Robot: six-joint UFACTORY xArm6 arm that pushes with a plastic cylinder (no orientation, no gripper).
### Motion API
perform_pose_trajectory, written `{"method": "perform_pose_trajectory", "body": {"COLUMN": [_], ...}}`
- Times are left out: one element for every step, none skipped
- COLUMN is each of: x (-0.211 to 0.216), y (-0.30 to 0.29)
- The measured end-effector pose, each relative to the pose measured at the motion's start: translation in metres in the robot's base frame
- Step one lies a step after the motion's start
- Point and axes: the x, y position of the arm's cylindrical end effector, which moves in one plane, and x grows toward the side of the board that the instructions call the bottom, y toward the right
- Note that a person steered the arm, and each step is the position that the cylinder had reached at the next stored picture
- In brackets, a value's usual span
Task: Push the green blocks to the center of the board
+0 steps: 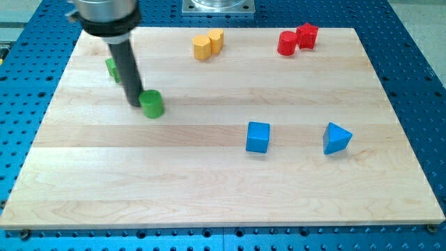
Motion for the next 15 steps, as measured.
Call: {"method": "perform_pose_trajectory", "body": {"x": [0.012,0.059,0.049,0.053,0.053,0.011,-0.056,-0.070,-0.117,-0.095,-0.053,-0.052,-0.031,-0.032,-0.025], "y": [-0.007,0.013,0.088,0.112,0.000,-0.057,-0.074,-0.127,-0.119,-0.024,0.044,0.034,0.056,0.013,0.013]}}
